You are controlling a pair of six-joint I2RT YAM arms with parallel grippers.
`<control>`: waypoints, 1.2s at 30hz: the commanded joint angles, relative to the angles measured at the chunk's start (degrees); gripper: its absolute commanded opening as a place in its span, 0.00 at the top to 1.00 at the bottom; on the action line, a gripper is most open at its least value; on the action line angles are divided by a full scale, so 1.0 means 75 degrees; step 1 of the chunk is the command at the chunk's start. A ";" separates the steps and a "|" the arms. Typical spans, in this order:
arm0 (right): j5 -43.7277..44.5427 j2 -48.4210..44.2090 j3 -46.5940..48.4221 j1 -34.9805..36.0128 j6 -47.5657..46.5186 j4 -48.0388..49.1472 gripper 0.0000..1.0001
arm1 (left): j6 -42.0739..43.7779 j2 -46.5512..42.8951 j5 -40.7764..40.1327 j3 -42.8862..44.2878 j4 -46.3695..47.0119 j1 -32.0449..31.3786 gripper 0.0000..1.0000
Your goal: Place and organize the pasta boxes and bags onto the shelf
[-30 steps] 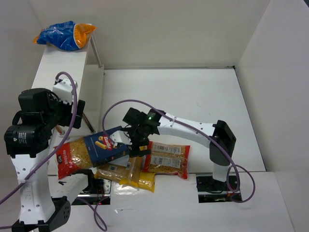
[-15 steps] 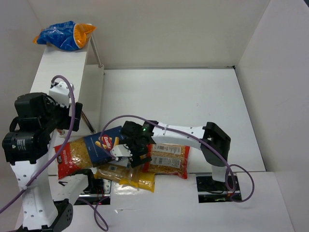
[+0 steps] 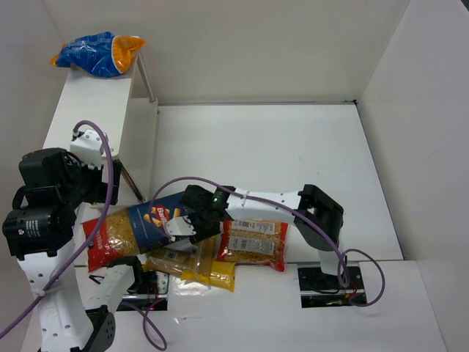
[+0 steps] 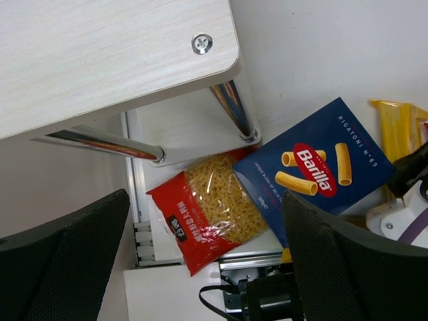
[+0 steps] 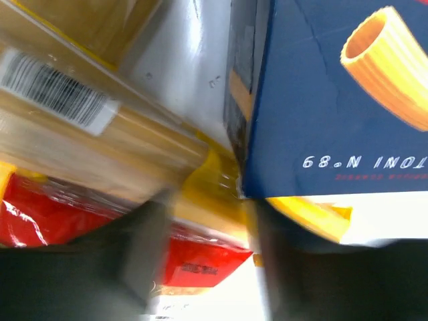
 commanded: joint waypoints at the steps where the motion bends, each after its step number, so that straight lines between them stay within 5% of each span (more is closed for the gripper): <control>1: 0.0179 0.0153 -0.0242 0.0070 0.0138 0.0903 0.81 | -0.0141 -0.0043 0.0171 -0.0001 0.0044 0.0073 0.00; 3: 0.0403 0.0071 -0.0487 0.0070 0.0138 0.1044 1.00 | -0.0141 -0.0043 0.0171 -0.0001 0.0044 0.0142 0.00; 9: 0.0579 -0.0327 -0.0664 -0.0456 0.0361 0.0870 1.00 | -0.0070 -0.0113 0.0334 0.0069 0.0044 0.0143 0.00; 20: 0.0486 -0.1440 -0.0442 -0.3058 0.0934 0.0388 1.00 | 0.0070 -0.0324 0.0569 -0.0001 -0.0026 0.0143 0.00; 36: -0.0217 -0.0164 0.0601 -0.4290 0.2834 0.1196 1.00 | 0.0281 -0.0324 0.0956 0.0068 -0.0237 0.0143 0.00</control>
